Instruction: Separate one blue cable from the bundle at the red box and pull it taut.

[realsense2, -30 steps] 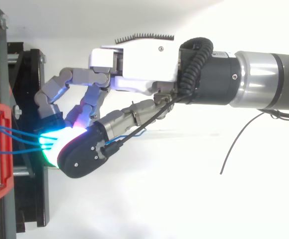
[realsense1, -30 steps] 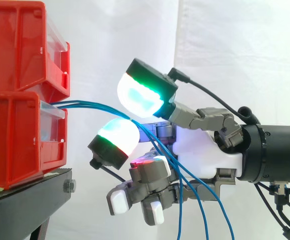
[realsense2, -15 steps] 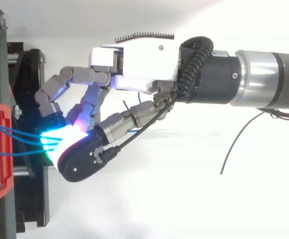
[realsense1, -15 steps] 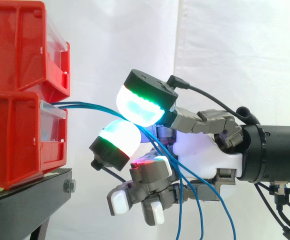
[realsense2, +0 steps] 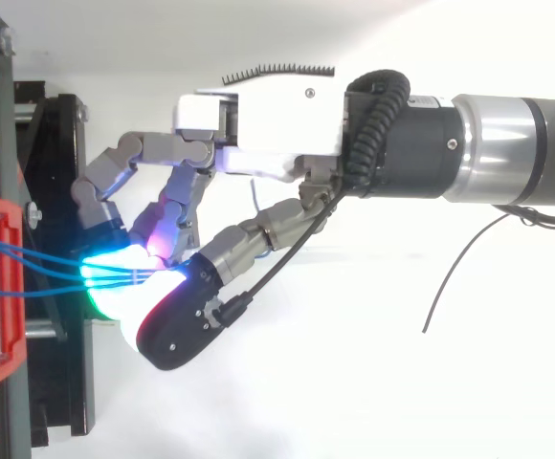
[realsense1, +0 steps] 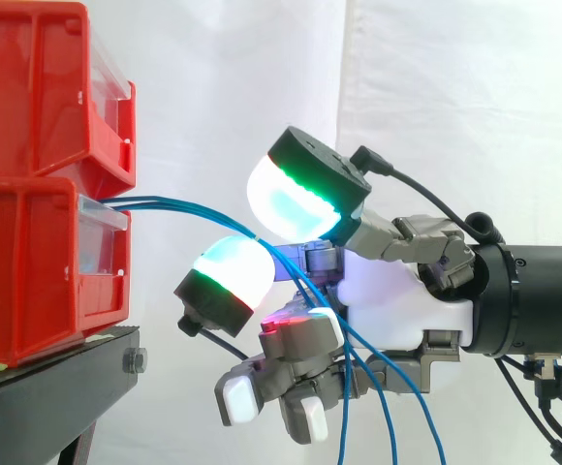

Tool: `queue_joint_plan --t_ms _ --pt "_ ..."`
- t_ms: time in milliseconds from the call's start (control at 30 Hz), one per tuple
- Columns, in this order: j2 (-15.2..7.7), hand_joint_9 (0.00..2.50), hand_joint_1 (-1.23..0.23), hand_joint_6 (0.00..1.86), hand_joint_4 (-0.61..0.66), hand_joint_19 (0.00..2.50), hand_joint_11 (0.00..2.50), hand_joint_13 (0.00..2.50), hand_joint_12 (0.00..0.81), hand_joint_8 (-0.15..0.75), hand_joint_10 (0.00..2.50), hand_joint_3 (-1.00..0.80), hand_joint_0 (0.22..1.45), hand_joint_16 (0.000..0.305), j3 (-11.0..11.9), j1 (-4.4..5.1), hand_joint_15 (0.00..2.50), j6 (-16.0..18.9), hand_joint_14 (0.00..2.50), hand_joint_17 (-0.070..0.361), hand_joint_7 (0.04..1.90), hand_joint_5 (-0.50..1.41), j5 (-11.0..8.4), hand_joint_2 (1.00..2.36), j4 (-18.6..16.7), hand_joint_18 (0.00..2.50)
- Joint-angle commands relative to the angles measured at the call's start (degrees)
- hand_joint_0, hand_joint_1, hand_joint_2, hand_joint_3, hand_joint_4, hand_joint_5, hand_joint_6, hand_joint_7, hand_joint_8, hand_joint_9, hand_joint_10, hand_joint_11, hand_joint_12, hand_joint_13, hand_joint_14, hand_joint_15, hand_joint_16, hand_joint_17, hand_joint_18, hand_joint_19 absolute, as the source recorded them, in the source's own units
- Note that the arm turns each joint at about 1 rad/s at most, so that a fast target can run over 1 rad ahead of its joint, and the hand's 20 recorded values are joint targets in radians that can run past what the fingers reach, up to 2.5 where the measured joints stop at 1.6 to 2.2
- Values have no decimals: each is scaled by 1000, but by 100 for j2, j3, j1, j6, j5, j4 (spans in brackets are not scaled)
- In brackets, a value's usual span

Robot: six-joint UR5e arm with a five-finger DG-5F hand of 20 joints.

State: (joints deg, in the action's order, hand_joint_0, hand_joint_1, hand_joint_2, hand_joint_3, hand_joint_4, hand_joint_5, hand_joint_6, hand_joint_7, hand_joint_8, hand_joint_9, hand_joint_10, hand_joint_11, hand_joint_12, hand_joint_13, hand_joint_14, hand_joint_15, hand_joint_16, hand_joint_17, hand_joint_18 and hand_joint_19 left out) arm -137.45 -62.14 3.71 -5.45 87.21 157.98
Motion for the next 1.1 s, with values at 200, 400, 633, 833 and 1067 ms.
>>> queue_joint_plan --t_ms 200,400,633,833,1067 --pt "-1 1281 -542 845 47 851 1172 904 363 328 26 -500 624 46 0 -10 585 0 21 103 1164 -126 7 1000 31 956" --pt "8 1276 -731 851 54 853 1201 907 373 336 26 -235 608 46 9 -1 589 9 21 105 1258 -127 16 1018 49 959" --pt "-1 1234 -914 879 -31 809 1236 885 366 324 25 -279 727 45 79 -1 571 17 23 102 1301 -149 7 1017 66 929" --pt "-1 1246 -892 892 -137 795 1245 885 347 310 25 -500 817 44 114 -10 573 44 23 98 1371 -150 -2 1000 110 897" --pt "-1 1266 -905 908 -146 768 1259 909 347 307 25 -500 776 43 123 7 574 61 22 97 1294 -142 24 1000 216 912"
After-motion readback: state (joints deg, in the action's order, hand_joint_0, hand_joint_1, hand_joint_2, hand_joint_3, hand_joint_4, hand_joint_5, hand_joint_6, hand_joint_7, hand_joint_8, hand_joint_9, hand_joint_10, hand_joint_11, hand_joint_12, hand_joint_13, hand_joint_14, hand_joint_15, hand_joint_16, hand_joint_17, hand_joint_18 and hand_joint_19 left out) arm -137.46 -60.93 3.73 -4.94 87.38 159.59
